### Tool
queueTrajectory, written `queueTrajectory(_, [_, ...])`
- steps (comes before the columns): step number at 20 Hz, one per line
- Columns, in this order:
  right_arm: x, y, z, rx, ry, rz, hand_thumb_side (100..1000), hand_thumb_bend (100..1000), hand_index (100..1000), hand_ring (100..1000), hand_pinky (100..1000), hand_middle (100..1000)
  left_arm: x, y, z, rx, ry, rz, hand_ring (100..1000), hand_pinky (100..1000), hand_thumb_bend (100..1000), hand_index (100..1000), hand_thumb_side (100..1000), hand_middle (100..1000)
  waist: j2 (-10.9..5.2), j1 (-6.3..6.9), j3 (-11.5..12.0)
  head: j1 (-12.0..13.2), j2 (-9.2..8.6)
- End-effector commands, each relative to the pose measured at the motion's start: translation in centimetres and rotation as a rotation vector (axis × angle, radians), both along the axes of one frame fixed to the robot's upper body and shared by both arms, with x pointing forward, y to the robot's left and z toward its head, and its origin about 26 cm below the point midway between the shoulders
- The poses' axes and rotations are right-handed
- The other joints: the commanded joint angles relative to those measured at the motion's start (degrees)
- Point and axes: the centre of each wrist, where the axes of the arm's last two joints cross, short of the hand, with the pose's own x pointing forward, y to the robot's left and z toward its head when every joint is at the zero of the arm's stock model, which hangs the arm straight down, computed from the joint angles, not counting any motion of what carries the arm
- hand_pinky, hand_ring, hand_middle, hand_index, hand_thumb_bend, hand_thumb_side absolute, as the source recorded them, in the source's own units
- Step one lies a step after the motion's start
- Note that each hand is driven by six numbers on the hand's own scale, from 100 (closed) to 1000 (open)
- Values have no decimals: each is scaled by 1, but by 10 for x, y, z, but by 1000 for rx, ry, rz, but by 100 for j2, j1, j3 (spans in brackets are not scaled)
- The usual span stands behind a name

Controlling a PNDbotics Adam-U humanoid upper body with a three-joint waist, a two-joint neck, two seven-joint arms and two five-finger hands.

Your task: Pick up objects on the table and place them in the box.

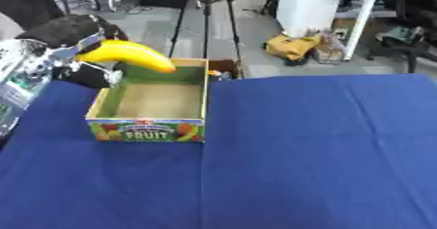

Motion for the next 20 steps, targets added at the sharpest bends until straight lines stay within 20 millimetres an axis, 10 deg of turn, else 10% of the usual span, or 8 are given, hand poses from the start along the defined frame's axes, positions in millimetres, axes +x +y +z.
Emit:
queueTrajectory(1, [0,0,11,4,-141,68,979,100,818,851,748,610,7,0,9,-24,-45,34,518,305,100,716,271,587,-73,-31,-40,88,-121])
queueTrajectory(20, [4,5,13,-1,-162,84,987,100,819,851,749,606,34,-16,-19,8,-18,111,610,417,100,815,332,685,156,-47,-239,304,-384])
